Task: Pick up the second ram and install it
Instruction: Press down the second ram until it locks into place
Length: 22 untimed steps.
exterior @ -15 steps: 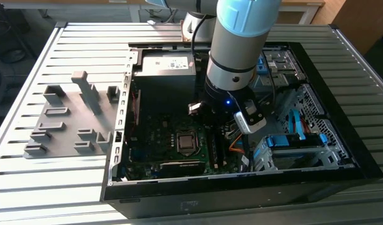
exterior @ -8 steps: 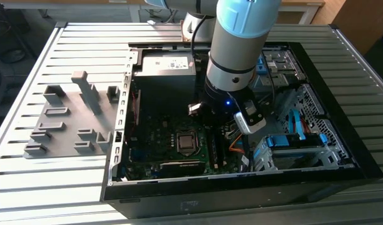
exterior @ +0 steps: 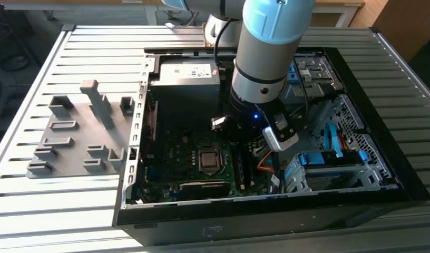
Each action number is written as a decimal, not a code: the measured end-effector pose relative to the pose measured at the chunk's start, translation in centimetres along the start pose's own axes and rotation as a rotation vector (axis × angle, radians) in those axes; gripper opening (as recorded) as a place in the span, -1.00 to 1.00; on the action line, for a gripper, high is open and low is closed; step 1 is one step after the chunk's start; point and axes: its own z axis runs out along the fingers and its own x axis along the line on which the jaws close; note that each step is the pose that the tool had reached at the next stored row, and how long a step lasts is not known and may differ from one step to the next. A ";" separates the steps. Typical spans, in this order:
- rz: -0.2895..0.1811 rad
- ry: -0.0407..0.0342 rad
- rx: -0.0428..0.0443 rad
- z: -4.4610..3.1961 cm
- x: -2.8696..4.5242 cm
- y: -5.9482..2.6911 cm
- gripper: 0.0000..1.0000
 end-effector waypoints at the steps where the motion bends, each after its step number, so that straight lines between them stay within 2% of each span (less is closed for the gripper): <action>1: 0.000 -0.0001 -0.0001 0.03 0.00 0.00 -0.73; 10: 0.000 0.0000 0.0002 0.10 0.00 0.00 -0.73; 12: 0.000 0.0000 0.0005 0.11 0.00 -0.01 -0.70; 13: 0.000 0.0000 0.0001 0.12 0.00 0.00 -0.58; 16: 0.000 0.0000 0.0001 0.06 0.00 0.00 -0.58; 18: 0.000 0.0000 -0.0001 -0.26 0.01 -0.01 -0.58; 22: 0.000 0.0001 -0.0001 -1.42 0.05 -0.03 -0.58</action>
